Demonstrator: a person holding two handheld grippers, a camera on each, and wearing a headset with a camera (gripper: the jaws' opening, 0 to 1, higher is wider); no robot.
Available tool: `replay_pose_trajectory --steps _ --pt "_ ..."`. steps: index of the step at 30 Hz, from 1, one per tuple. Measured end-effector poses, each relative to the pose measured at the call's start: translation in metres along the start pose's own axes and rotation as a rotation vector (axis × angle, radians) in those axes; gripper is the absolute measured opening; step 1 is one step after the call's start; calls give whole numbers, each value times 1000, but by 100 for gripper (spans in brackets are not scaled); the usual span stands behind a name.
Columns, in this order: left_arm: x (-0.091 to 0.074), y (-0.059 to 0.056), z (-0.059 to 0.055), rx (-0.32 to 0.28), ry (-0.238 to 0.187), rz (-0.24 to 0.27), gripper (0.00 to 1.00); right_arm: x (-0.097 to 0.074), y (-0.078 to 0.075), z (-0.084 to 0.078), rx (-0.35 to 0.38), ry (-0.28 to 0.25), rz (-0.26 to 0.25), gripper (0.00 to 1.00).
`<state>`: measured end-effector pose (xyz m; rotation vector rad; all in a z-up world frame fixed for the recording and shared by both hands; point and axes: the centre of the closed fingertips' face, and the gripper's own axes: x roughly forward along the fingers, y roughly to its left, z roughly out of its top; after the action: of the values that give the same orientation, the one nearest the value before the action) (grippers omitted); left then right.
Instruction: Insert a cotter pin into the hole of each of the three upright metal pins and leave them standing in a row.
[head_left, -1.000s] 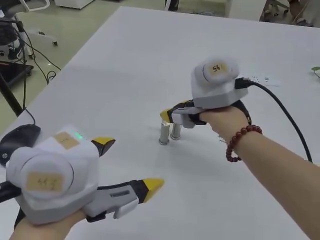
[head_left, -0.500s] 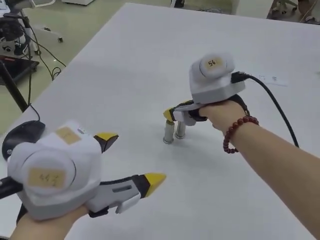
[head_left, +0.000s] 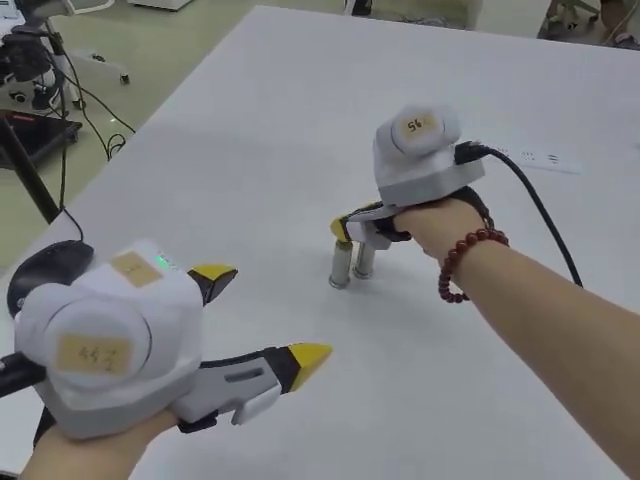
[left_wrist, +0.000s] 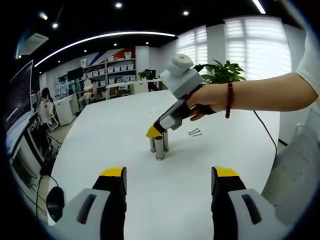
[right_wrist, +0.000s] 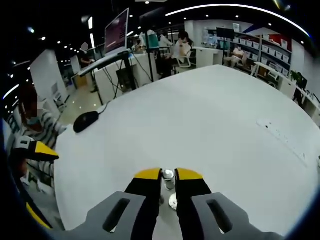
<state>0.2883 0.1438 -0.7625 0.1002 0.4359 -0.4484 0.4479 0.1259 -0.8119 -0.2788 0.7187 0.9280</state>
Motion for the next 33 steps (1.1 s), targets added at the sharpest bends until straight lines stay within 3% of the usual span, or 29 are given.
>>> replay_pose_trajectory --steps 15,23,33 --pt "2 1 -1 -1 7 2 67 -4 2 0 -60 7 -19 9" --pt "4 2 -2 -3 10 -1 67 -10 -2 2 -6 -5 -37 8" --pt "5 0 0 0 8 -8 67 -16 -25 5 41 1 -89 8"
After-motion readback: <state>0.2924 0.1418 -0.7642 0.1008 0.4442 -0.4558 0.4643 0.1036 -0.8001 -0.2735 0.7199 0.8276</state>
